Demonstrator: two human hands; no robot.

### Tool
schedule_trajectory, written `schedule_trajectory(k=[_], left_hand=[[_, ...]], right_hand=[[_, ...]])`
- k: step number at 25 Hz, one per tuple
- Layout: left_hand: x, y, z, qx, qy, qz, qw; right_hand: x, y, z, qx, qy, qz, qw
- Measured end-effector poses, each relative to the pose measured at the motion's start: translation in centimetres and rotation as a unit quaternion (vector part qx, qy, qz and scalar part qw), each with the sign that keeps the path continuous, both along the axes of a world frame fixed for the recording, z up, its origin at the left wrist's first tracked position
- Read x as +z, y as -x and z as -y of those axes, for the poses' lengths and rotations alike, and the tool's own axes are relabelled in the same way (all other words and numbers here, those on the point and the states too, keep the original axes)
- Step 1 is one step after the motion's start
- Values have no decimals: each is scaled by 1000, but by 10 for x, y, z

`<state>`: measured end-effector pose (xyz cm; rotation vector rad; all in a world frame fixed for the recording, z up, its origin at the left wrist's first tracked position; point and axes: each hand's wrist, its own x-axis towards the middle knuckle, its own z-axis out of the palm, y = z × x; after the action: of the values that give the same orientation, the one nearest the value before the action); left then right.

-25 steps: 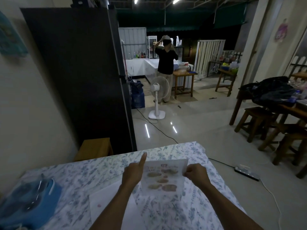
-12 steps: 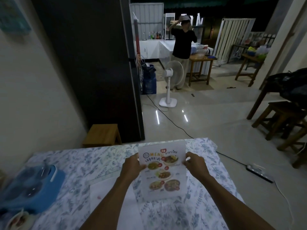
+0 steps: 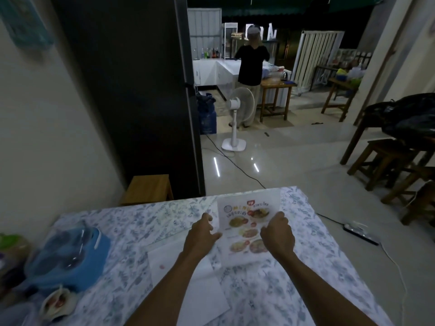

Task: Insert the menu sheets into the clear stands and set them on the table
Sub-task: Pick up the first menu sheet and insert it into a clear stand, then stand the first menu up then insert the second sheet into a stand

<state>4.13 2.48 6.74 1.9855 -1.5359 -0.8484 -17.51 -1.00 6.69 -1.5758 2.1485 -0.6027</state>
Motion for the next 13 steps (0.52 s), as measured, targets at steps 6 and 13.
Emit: schedule_trajectory(k=[6,13], left_hand=[[-37,-66,-92,39,-42,9,998],[-115,-111,-164,126,-115,-33,985]], right_hand=[[-49,-100,-91,163,-81,-33,983],[-120,-141,-129,231,-139,-62,961]])
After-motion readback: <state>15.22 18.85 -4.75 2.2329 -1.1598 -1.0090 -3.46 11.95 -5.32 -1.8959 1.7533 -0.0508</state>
